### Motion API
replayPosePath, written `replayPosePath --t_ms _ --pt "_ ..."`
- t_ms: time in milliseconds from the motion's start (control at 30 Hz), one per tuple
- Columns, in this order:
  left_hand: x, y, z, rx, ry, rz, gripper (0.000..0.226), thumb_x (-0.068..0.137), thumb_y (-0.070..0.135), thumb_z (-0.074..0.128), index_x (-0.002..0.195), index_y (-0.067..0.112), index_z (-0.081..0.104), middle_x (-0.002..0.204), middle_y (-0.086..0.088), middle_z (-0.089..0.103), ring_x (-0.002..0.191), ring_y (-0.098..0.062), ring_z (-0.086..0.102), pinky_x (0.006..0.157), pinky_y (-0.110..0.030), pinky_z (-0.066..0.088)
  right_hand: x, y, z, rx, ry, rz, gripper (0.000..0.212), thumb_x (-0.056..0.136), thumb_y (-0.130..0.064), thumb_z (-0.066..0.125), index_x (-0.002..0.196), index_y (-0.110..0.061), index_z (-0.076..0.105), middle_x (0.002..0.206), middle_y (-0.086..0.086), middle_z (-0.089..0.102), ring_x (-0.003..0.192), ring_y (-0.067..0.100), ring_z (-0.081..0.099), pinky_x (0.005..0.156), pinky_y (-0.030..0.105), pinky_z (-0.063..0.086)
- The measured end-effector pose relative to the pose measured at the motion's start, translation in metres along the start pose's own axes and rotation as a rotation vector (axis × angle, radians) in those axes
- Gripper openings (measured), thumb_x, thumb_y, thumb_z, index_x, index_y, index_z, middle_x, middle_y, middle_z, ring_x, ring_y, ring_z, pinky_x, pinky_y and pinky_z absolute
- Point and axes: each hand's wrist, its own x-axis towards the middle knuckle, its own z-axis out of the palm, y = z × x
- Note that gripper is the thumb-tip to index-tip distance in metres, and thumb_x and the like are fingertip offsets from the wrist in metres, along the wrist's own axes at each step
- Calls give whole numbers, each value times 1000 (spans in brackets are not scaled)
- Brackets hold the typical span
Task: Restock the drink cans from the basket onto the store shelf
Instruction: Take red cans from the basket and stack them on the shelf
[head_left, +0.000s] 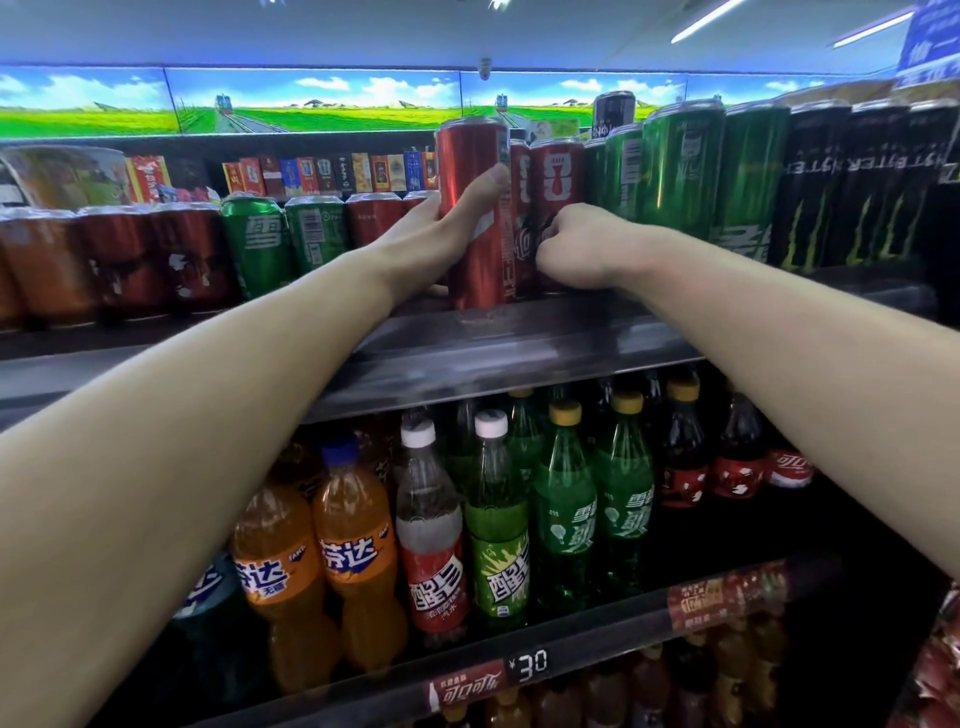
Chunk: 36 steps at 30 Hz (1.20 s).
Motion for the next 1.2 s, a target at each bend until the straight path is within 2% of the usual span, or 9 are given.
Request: replayPosePath --t_ms 133,300,400,500,700,800,1000,1100,1200 --pt "1 -1 0 -7 -1 0 64 97 79 32 139 36 56 116 8 78 99 -9 77 88 -37 57 3 0 4 31 -81 -28 24 96 -8 45 109 -4 65 108 13 67 106 30 63 91 33 51" --pt "1 -3 -2 -23 11 -31 87 82 92 37 153 42 41 128 20 71 107 -4 73 91 -38 55 2 5 9 63 89 -101 20 91 -10 52 108 -16 61 98 2 62 94 23 59 66 26 43" --pt "-1 2 -1 12 14 -47 73 94 83 31 144 35 54 111 20 74 98 1 71 82 -26 51 1 3 9 83 -23 -193 34 89 -2 43 103 -16 71 93 -2 70 92 19 65 74 22 47" --pt "-4 6 0 40 4 -71 73 95 83 27 132 33 65 105 12 79 97 -5 74 81 -29 52 -1 -1 8 124 -129 -210 40 93 4 39 92 -20 70 81 -9 68 76 3 61 60 9 44" --pt "-6 6 0 52 -14 -79 75 94 85 24 134 35 64 109 9 80 102 -11 75 94 -39 56 0 1 11 126 -85 -209 41 90 4 40 98 -19 74 86 -5 72 86 14 67 74 21 50" --pt "-8 5 -1 87 21 -51 81 88 89 30 129 27 64 108 4 79 100 -14 74 98 -42 55 -6 3 5 180 62 -200 41 88 5 41 107 -17 71 93 0 73 95 22 70 83 34 58" --pt "-12 13 -9 361 215 101 63 97 74 44 95 13 60 78 0 68 61 -17 64 59 -36 53 -39 10 -7 164 345 -296 35 87 6 46 111 -10 64 100 5 68 93 20 62 76 26 50" --pt "-17 17 -12 320 162 74 79 95 74 48 100 -3 66 79 -13 76 58 -26 73 59 -42 64 -53 13 -11 211 326 -306 33 86 6 45 105 -12 65 97 4 67 92 21 62 78 31 50" --pt "-18 25 -5 263 139 49 63 99 64 54 89 3 68 76 -15 75 60 -23 75 60 -35 64 -63 16 -13 162 213 -302 41 89 4 44 110 -19 71 101 1 66 96 18 60 76 22 47"
